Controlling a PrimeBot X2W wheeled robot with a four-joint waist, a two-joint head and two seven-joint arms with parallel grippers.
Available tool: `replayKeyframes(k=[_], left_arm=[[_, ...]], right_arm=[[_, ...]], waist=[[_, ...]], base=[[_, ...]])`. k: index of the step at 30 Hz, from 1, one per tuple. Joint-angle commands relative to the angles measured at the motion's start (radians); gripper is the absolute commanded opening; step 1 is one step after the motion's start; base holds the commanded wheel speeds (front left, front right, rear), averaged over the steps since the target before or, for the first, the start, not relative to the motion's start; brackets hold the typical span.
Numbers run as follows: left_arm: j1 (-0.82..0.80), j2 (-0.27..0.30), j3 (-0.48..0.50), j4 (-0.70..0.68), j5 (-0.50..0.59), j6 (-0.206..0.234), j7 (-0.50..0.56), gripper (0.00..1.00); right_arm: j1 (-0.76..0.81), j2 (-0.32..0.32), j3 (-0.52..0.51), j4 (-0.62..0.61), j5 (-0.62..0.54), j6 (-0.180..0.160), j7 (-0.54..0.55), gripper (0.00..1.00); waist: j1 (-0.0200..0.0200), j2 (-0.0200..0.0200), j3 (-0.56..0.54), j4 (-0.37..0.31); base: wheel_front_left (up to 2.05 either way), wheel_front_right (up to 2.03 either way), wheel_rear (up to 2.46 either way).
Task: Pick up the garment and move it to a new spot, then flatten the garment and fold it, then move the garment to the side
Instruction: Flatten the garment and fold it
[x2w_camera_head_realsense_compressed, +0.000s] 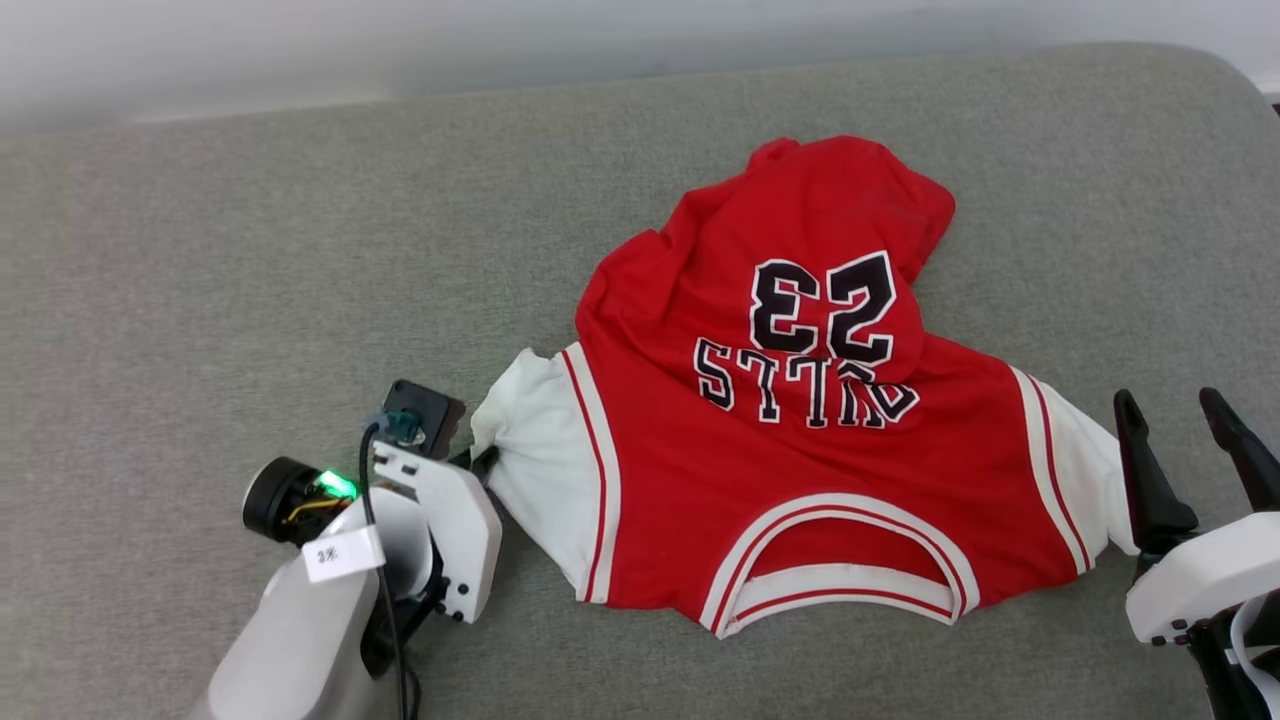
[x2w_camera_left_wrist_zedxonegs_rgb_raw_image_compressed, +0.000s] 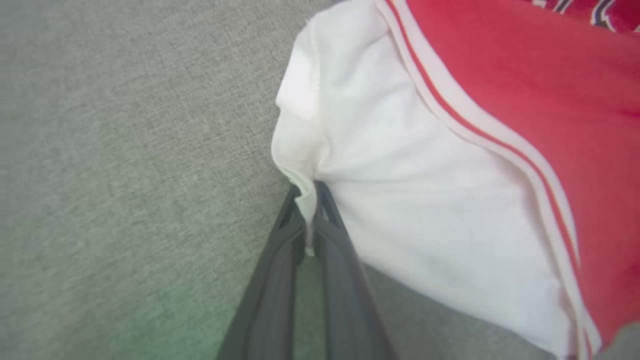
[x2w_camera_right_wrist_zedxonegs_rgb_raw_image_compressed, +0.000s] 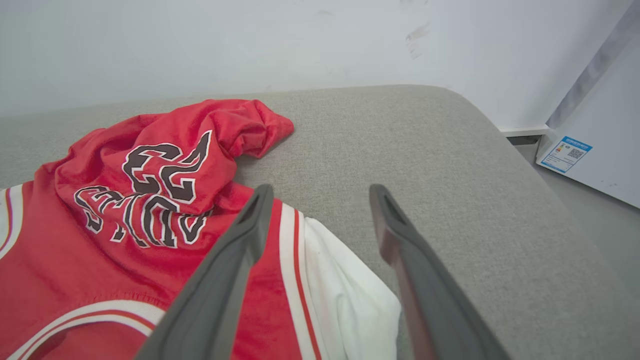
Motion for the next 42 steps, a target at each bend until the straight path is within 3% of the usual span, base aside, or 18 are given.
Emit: replayKeyframes(k=[1, 9, 22, 23, 24, 25, 32, 37, 42], left_arm=[[0.053, 0.011, 0.007, 0.031, -0.004, 0.015, -0.011, 0.0], [0.136, 0.035, 0.102, -0.045, -0.055, 0.089, -0.12, 0.0], [0.321, 0.054, 0.135, -0.159, -0.118, 0.136, -0.089, 0.0], [0.322, 0.051, 0.135, -0.164, -0.115, 0.139, -0.1, 0.28], [0.323, 0.049, 0.132, -0.166, -0.11, 0.141, -0.111, 0.78], [0.322, 0.049, 0.129, -0.17, -0.103, 0.141, -0.123, 1.0], [0.312, 0.043, 0.127, -0.2, -0.056, 0.138, -0.312, 1.0], [0.326, 0.049, 0.117, -0.222, 0.013, 0.131, -0.558, 1.0], [0.345, 0.02, 0.134, -0.262, 0.053, 0.152, -0.634, 1.0]], right_arm=[[0.005, -0.008, 0.004, 0.004, 0.0, -0.001, 0.004, 1.0], [0.043, -0.026, 0.011, 0.017, 0.001, -0.001, 0.031, 1.0], [0.072, -0.032, 0.033, 0.098, -0.008, -0.001, 0.072, 1.0], [0.069, -0.032, 0.035, 0.104, -0.008, -0.001, 0.07, 1.0], [0.068, -0.031, 0.036, 0.109, -0.006, -0.001, 0.07, 1.0], [0.067, -0.031, 0.036, 0.112, -0.004, -0.001, 0.069, 1.0], [0.075, -0.04, 0.039, 0.126, 0.006, -0.001, 0.069, 1.0], [0.088, -0.045, 0.039, 0.124, 0.016, -0.001, 0.071, 1.0], [0.107, -0.065, 0.048, 0.116, 0.022, -0.001, 0.108, 1.0]], waist=[[-0.0001, 0.0, -0.019, 0.016], [-0.0001, 0.0, -0.085, 0.087], [-0.0001, 0.0, -0.134, 0.16], [-0.0001, 0.0, -0.136, 0.162], [-0.0001, 0.0, -0.139, 0.165], [-0.0001, 0.0, -0.142, 0.168], [-0.0001, 0.0, -0.17, 0.185], [-0.0001, 0.0, -0.189, 0.195], [-0.0001, 0.0, -0.193, 0.205]], base=[[0.0, 0.0, 0.0], [0.0, 0.0, 0.0], [0.0, 0.0, 0.0], [0.0, 0.0, 0.0], [0.0, 0.0, 0.0], [0.0, 0.0, 0.0], [0.0, 0.0, 0.0], [0.0, 0.0, 0.0], [0.0, 0.0, 0.0]])
